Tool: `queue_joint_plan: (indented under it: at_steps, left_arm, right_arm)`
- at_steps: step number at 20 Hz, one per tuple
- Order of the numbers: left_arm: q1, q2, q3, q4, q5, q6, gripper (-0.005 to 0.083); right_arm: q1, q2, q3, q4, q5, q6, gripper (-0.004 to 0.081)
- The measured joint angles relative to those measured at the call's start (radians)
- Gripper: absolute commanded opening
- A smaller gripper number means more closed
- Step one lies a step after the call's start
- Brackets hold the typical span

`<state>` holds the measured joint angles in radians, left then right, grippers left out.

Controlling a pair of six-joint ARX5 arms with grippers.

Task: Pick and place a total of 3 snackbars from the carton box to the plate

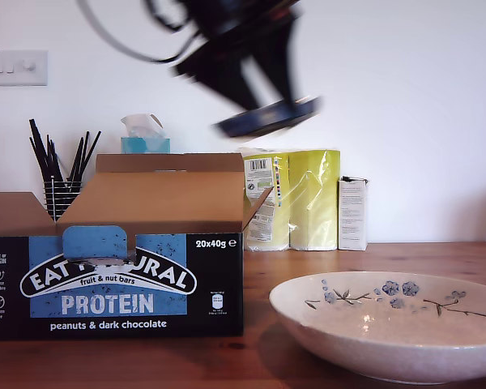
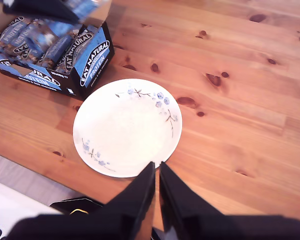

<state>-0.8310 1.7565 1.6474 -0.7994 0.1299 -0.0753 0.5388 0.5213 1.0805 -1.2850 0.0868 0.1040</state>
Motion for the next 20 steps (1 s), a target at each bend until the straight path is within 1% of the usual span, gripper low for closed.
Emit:
queue_joint_plan:
  at_steps: [2,5,7,10,13,17,20]
  left_arm:
    - [-0.071,0.0,0.0,0.08,0.0,0.001,0.021]
    - [-0.129,0.01,0.002,0.15,0.0,0.002,0.021]
    - [-0.143,0.057,0.015,0.178,0.0,0.002,0.021]
    - [-0.145,0.186,0.019,0.186,0.001,0.001,0.021]
    - [-0.15,0.294,0.013,0.167,0.045,-0.021,0.021]
    - [-0.18,0.308,0.008,0.149,0.077,-0.026,0.0211]
    - [-0.199,0.308,0.008,0.13,0.097,-0.027,0.0211]
  right_arm:
    - [0.0,-0.036,0.0,-0.016,0.005,0.0,-0.0013]
    - [0.0,-0.057,0.0,-0.019,0.026,0.0,-0.0013]
    - [0.0,-0.065,0.0,-0.021,0.026,0.0,-0.0013]
    - [0.0,-0.1,0.0,-0.026,0.031,0.0,-0.0013]
    - [0.0,-0.106,0.0,-0.039,0.055,0.0,-0.0013]
    - [0.0,-0.105,0.0,-0.044,0.059,0.0,-0.0013]
    - [0.0,-0.105,0.0,-0.044,0.078,0.0,-0.0013]
